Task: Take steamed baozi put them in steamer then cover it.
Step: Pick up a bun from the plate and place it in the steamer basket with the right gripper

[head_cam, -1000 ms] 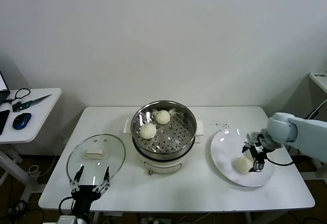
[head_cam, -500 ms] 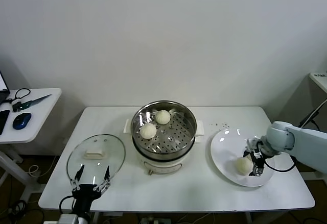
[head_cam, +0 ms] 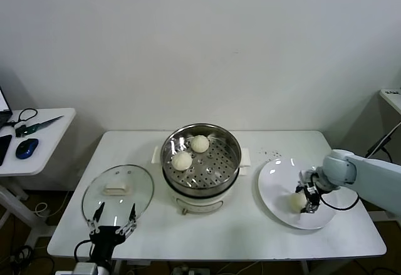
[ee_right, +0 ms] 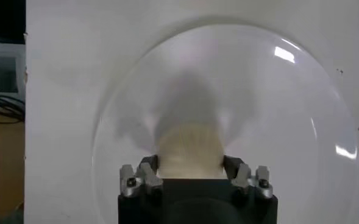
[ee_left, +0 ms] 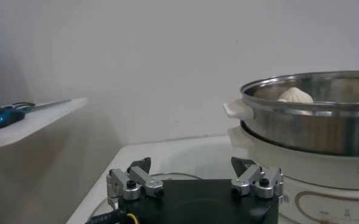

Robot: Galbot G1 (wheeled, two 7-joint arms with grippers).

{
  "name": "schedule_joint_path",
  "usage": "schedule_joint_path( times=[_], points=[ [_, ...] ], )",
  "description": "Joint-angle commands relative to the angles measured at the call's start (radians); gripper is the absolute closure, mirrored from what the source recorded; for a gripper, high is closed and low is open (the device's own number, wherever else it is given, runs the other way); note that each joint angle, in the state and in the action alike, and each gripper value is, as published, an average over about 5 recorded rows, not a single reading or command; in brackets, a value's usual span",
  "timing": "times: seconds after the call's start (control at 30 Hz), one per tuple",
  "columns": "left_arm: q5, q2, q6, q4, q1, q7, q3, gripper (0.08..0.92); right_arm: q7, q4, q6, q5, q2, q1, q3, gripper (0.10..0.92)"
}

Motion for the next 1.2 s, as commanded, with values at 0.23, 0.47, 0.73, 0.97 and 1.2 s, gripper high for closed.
schedule_joint_path(
  times=[0.23,0.47,0.73,0.97,1.2],
  points=[
    [0.006,0.000,-0.001,-0.004,0.001,0.001,0.001,0.177,-0.086,0.006,0.185,0.085,0.059,0.392,-0.166,0.390],
    [0.014,0.002,-0.001,-0.007,0.002,0.002,0.004,0.177,-0.174,-0.084,0.630,0.136,0.342,0.827,-0.347,0.389],
    [0.010,0.000,-0.004,-0.007,0.001,0.001,0.001,0.177,-0.098,0.056,0.843,-0.033,0.590,0.849,-0.269,0.383],
    [-0.004,0.001,-0.009,-0.016,0.011,-0.001,-0.013,0.177,-0.040,0.083,0.845,-0.193,0.710,0.659,-0.226,0.381],
    [-0.020,0.005,-0.012,-0.018,0.018,-0.002,-0.032,0.177,-0.030,0.042,0.831,-0.266,0.769,0.515,-0.225,0.380]
  ],
)
